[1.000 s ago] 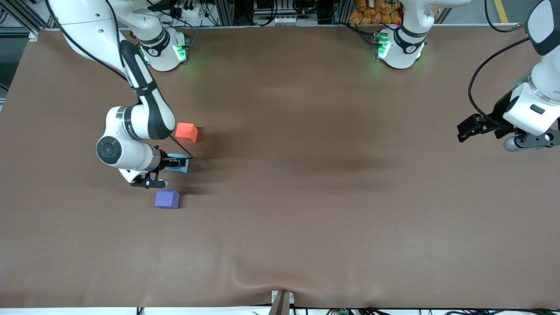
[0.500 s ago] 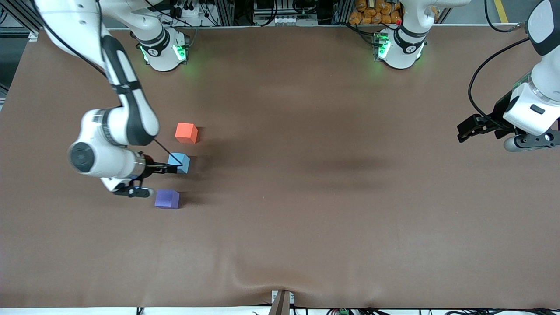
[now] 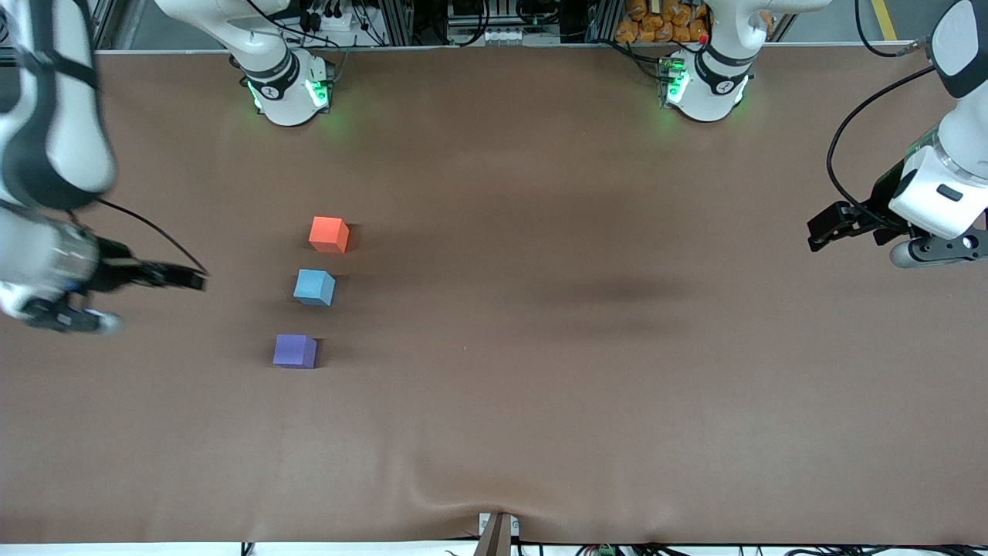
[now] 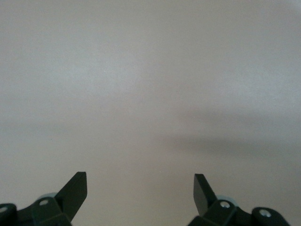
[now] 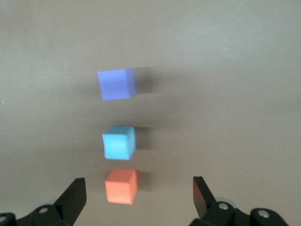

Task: Place blue block between orange and purple blocks

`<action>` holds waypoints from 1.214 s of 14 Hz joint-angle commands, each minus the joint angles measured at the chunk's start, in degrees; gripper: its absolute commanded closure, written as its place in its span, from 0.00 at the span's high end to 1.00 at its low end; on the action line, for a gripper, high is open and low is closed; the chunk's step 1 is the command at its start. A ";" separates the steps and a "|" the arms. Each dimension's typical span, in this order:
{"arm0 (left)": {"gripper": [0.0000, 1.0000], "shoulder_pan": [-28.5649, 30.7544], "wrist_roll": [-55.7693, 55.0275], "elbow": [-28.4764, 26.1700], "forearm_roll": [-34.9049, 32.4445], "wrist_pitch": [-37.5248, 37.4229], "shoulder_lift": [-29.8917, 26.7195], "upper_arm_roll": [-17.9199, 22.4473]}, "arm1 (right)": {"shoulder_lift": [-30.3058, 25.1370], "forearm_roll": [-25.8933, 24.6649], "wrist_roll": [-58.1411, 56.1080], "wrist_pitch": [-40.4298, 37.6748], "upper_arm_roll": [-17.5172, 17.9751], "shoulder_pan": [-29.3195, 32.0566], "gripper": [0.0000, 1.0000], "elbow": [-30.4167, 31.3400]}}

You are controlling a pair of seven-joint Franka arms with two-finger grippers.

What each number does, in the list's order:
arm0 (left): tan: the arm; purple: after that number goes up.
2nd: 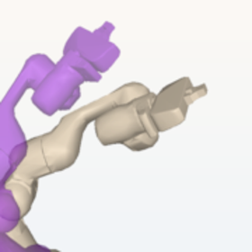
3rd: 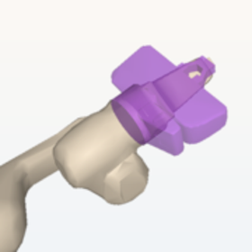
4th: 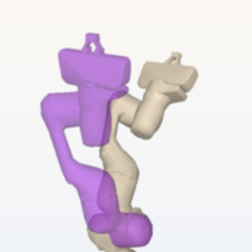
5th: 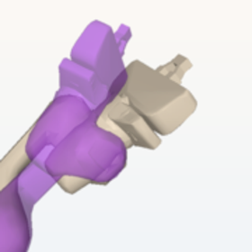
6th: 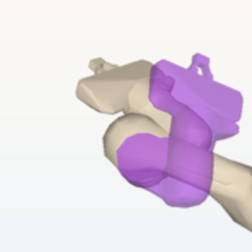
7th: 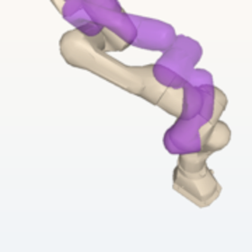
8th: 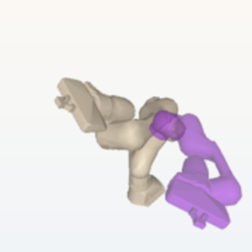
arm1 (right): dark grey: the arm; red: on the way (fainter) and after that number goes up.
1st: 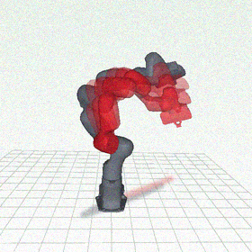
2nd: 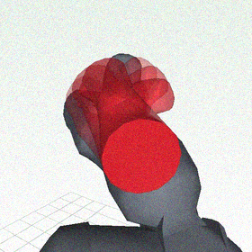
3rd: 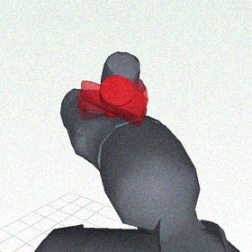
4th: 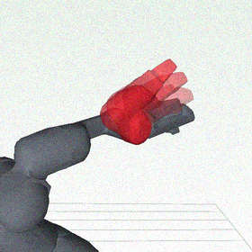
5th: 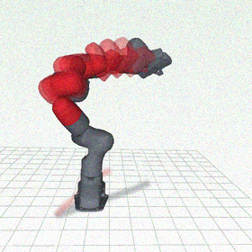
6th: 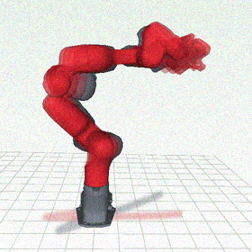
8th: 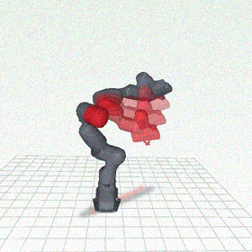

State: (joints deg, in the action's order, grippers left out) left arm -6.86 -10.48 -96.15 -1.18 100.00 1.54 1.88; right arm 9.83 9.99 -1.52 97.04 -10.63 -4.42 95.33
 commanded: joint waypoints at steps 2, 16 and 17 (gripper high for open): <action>1.00 0.62 1.16 -0.18 0.92 -0.07 -1.27 -0.12 | -10.52 -4.28 0.02 -7.02 4.30 5.81 1.00 1.62; 1.00 0.79 1.25 0.43 2.59 -10.52 -10.76 0.05 | -13.08 -10.87 0.73 -18.47 5.18 3.63 1.00 -7.26; 1.00 0.79 1.25 0.52 2.59 -11.40 -11.12 -0.12 | -13.08 -10.87 0.73 -18.56 5.18 3.72 1.00 -7.17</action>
State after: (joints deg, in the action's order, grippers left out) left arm -6.45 -10.48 -95.89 0.40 90.90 -8.10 2.12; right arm -3.90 0.12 -1.36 79.91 -5.45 -0.65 89.85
